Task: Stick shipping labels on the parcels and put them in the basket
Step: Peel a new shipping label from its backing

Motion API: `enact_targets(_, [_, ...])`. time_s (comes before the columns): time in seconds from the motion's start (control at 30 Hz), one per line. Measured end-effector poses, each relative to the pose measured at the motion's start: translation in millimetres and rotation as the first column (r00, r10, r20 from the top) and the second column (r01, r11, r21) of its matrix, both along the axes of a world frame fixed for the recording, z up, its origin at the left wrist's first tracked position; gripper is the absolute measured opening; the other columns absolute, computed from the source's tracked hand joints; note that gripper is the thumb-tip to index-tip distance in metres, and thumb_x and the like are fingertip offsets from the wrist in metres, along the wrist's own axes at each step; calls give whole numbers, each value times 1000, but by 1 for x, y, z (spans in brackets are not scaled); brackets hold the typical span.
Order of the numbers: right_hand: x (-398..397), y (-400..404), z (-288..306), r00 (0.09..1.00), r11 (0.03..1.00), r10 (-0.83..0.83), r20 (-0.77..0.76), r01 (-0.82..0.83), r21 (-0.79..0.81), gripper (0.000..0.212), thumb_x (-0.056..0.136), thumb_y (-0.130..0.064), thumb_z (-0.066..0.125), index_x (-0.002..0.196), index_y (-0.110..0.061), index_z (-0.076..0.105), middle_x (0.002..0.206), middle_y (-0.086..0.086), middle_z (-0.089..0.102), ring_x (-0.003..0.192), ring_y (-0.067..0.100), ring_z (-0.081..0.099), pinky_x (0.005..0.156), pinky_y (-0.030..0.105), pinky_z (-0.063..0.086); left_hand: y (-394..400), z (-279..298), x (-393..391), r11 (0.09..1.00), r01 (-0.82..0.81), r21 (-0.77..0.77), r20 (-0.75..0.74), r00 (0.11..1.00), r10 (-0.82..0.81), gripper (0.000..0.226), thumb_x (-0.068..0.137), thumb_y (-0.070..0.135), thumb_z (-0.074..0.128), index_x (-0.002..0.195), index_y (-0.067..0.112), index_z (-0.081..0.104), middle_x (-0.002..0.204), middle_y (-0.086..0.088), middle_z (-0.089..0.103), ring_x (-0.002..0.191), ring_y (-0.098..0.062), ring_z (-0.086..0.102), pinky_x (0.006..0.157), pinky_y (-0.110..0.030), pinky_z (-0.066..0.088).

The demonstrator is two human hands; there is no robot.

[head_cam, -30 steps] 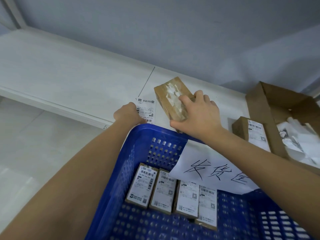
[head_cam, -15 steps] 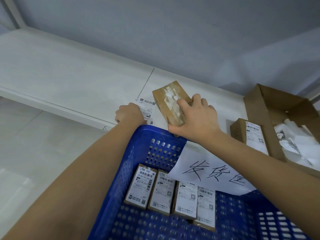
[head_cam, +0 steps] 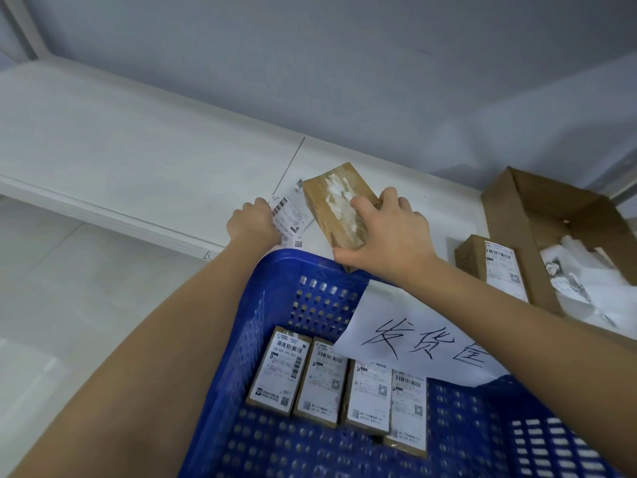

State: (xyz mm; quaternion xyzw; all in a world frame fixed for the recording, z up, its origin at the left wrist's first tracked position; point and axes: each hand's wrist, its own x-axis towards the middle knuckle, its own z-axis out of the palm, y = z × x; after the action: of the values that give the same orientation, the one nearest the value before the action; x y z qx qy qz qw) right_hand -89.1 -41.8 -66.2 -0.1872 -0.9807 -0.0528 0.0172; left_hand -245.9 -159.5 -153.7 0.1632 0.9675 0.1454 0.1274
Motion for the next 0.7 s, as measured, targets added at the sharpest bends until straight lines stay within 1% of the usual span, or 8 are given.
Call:
enact_targets(0.07, [1, 1, 5, 999, 999, -20, -32, 18, -35, 71, 70, -65, 61, 127, -26, 43, 116, 7, 39, 103, 25, 48, 77, 32, 42, -2, 0, -2, 992, -34, 122, 35, 999, 30, 33, 88, 15, 63, 116, 8, 47, 104, -8, 59, 88, -26, 54, 68, -33, 41])
enact_targets(0.13, [5, 6, 16, 993, 993, -72, -89, 63, -97, 73, 70, -65, 63, 128, -26, 43, 114, 6, 38, 104, 25, 48, 76, 31, 40, -5, 1, -3, 964, -43, 263, 111, 994, 14, 24, 86, 11, 61, 109, 9, 55, 98, -8, 63, 86, -27, 59, 69, -34, 46])
enact_targets(0.2, [10, 12, 26, 987, 987, -112, -116, 97, -128, 75, 70, -66, 63, 129, -26, 42, 114, 6, 38, 105, 25, 48, 76, 31, 40, -7, 5, -3, 918, -40, 396, 148, 989, -20, 11, 86, 11, 63, 95, 10, 59, 90, -7, 67, 83, -27, 64, 75, -37, 53])
enact_targets(0.27, [20, 18, 33, 984, 987, -129, -120, 116, -110, 75, 70, -67, 64, 128, -25, 43, 114, 6, 37, 105, 25, 48, 78, 32, 42, -8, 12, 0, 868, -64, 492, 161, 987, -19, 10, 88, 14, 65, 93, 12, 57, 88, -6, 67, 82, -27, 64, 82, -38, 52])
enact_targets(0.37, [41, 22, 37, 981, 984, -155, -119, 142, -110, 74, 70, -66, 65, 127, -24, 43, 115, 8, 38, 104, 27, 48, 79, 32, 42, -10, 28, 7, 814, -71, 576, 145, 989, -16, 13, 89, 16, 65, 95, 15, 54, 86, -5, 65, 84, -27, 62, 86, -36, 48])
enact_targets(0.47, [66, 27, 41, 976, 977, -185, -114, 171, -128, 76, 70, -67, 64, 128, -23, 42, 115, 10, 44, 106, 28, 47, 82, 35, 44, -14, 55, 21, 773, -58, 632, 141, 989, -41, 14, 91, 13, 64, 100, 13, 54, 82, -5, 63, 69, -22, 61, 72, -29, 47])
enact_targets(0.6, [104, 29, 48, 972, 969, -213, -97, 197, -151, 80, 68, -70, 64, 128, -23, 41, 112, 8, 43, 104, 26, 47, 77, 33, 41, -22, 97, 43, 740, -30, 672, 130, 988, -78, 12, 91, 8, 63, 100, 7, 56, 81, -5, 62, 47, -8, 57, 49, -17, 43])
enact_targets(0.7, [136, 29, 57, 964, 955, -242, -113, 215, -206, 81, 67, -70, 65, 130, -25, 38, 112, 6, 39, 102, 25, 47, 71, 28, 36, -28, 128, 64, 730, -13, 683, 130, 986, -104, 6, 91, 7, 62, 97, 6, 60, 76, -1, 62, 51, -9, 54, 46, -14, 42])
